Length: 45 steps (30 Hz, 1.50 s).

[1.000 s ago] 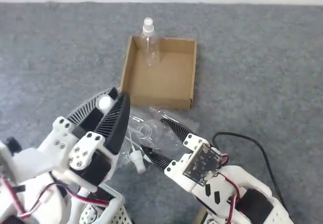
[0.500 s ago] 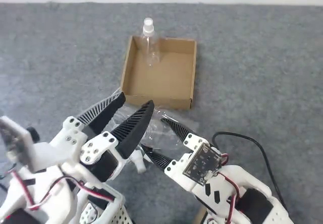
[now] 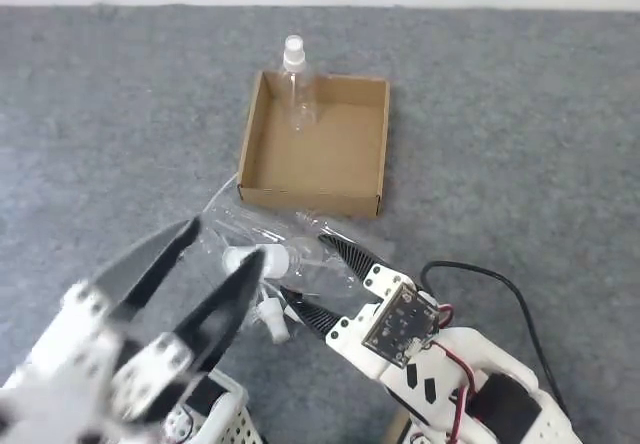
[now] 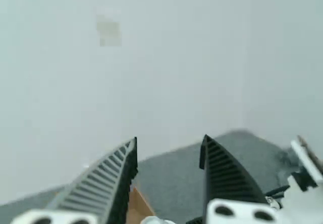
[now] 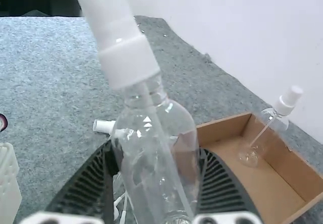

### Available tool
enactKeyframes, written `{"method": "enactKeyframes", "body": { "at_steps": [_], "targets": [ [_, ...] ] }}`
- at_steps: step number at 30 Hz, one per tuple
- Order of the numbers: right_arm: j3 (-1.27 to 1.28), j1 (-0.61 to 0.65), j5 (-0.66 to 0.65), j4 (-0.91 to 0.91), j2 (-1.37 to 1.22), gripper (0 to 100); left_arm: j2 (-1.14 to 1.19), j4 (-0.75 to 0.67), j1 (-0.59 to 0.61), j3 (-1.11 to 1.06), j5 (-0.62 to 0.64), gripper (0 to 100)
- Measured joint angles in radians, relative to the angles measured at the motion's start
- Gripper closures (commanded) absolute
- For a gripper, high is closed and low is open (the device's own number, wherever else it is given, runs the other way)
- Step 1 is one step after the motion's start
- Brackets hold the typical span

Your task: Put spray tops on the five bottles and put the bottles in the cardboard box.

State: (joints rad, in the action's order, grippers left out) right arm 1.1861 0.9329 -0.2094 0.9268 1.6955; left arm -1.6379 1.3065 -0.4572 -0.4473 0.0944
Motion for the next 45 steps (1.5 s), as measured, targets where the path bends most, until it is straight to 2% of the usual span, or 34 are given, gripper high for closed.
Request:
{"method": "enactKeyframes", "body": {
  "at_steps": [7, 12, 26, 34, 41, 45],
  "targets": [
    [-0.002, 0.002, 0.000, 0.000, 0.000, 97.9, -0.048, 0.000, 0.204, -0.040, -0.002, 81],
    [-0.038, 0.000, 0.000, 0.000, 0.003, 97.9, -0.054, 0.034, 0.247, -0.057, -0.002, 81],
    [-0.091, 0.000, 0.000, 0.000, 0.015, 97.9, -0.054, 0.044, 0.256, -0.063, 0.029, 81],
    [-0.091, 0.000, 0.000, 0.000, 0.015, 97.9, -0.054, 0.029, 0.255, -0.199, 0.031, 81],
    [-0.091, 0.000, 0.000, 0.000, 0.015, 97.9, -0.054, 0.015, 0.127, -0.209, 0.031, 81],
    [-0.091, 0.000, 0.000, 0.000, 0.015, 97.9, -0.054, -0.014, 0.103, -0.244, 0.028, 81]
  ]
}}
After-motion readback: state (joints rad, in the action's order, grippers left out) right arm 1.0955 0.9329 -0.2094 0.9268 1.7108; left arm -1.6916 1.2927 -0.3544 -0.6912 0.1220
